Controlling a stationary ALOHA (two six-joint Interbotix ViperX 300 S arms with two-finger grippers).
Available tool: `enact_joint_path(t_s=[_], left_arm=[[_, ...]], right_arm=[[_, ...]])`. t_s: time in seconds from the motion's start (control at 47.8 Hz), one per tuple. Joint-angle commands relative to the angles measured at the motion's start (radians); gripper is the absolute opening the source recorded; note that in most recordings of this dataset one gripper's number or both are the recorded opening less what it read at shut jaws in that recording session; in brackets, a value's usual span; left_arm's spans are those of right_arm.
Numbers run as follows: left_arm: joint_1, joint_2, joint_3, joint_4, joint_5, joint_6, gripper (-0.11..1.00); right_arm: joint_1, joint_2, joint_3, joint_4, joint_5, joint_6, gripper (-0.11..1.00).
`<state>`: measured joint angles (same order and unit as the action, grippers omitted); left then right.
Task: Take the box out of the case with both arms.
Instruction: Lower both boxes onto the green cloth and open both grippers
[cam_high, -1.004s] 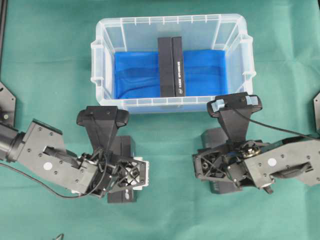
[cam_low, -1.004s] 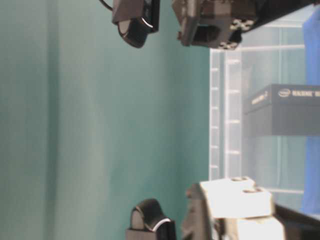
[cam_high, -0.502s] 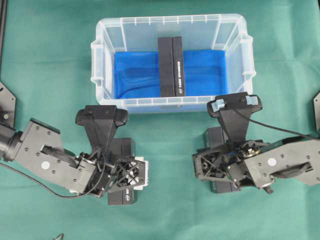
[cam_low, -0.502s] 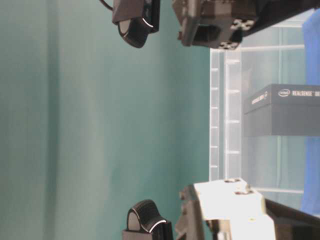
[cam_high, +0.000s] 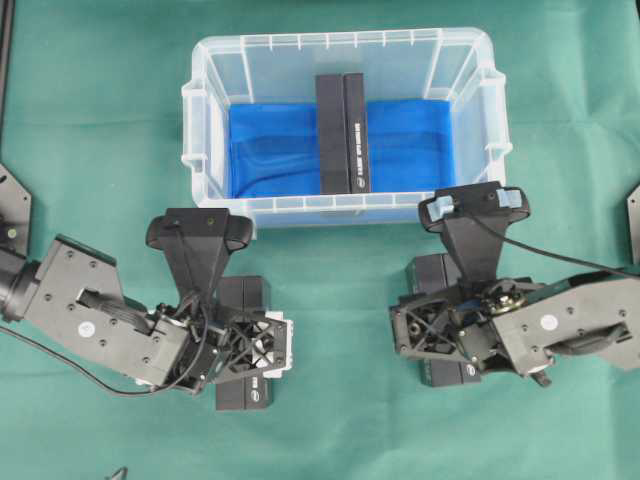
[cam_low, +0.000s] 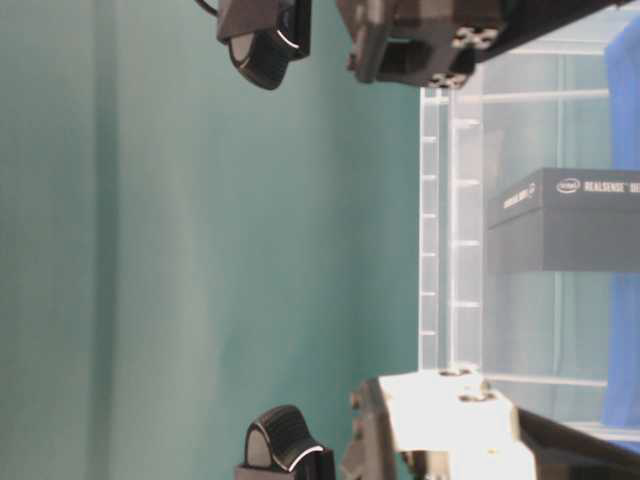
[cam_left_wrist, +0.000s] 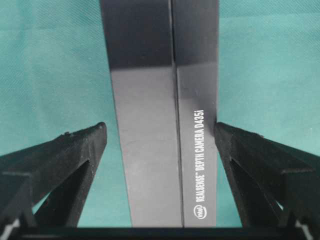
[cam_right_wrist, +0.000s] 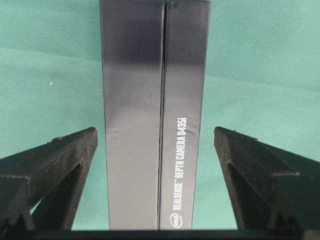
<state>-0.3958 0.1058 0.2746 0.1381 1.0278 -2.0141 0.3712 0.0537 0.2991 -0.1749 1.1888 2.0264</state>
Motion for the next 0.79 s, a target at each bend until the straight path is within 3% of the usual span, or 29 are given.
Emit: enact_joint_path(t_s=[0.0, 0.439, 0.774], left_arm=[[-0.003, -0.038, -0.028, 0.0, 0.012, -0.002, 0.92], [-0.003, -0.074, -0.112, 0.002, 0.135, 0.011, 0.92], [-0.003, -0.143, -0.189, 0.009, 0.265, 0.009, 0.92]], right_arm=[[0.003, -0.034, -0.015, -0.003, 0.006, 0.0, 0.92], [0.003, -0.064, -0.08, -0.003, 0.078, -0.014, 0.92], [0.002, -0.091, -0.186, -0.003, 0.207, -0.084, 0.92]])
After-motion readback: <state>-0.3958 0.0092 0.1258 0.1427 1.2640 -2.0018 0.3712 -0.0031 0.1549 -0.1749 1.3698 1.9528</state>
